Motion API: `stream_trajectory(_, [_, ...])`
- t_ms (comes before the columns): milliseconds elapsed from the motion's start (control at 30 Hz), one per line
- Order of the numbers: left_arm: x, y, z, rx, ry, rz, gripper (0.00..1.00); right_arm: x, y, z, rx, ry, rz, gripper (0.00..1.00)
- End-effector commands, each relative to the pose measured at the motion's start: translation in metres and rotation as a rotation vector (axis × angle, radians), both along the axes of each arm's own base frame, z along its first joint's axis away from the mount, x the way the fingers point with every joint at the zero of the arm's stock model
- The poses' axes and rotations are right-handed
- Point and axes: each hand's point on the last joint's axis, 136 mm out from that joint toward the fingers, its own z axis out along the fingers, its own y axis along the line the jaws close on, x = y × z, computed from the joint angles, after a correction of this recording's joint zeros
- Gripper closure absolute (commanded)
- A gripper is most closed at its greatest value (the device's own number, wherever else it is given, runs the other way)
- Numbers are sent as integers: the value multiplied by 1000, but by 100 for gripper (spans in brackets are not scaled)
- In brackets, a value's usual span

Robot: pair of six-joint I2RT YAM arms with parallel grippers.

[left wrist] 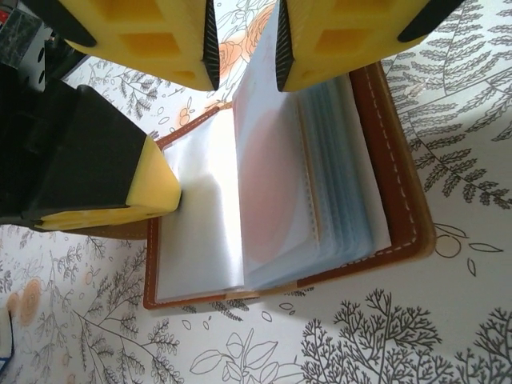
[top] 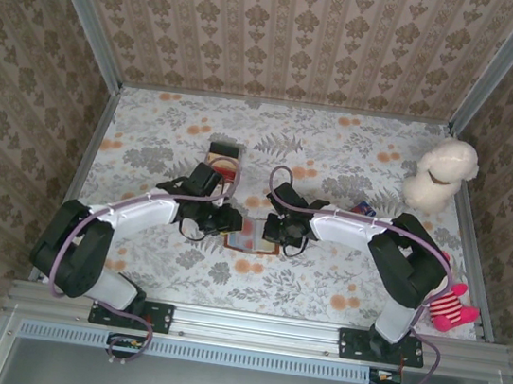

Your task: Take the credit cards out of the card holder

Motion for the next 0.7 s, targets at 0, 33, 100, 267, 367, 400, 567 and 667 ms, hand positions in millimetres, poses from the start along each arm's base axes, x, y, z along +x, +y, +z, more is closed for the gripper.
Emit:
stream_trajectory(0, [-3,6,-11,34,32,14,75,-8,-7,-15,-50,47,13,92])
stream_trajectory(33, [-3,7,-13,39,37,13,75,-8,-7,-15,-50,48,12,92])
stream_trajectory(100, [-4,8,-18,46,46,13,75,-9,-7,-16,-50,50,14,92])
stream_trajectory(267, [-7,13,-27,82,64,13,76,-9,-7,-16,-52,52,14,91])
stream_trajectory(367, [-8,18,-32,114,66,15,76,-9,-7,-17,-55,55,15,91])
stream_trajectory(400, [-8,19,-33,119,66,14,76,-9,-8,-17,-57,55,14,91])
stream_trajectory(567, [-8,24,-34,152,59,8,76,-10,-9,-19,-64,58,13,91])
stream_trajectory(667, [-7,24,-30,153,47,3,76,-10,-10,-19,-67,59,13,91])
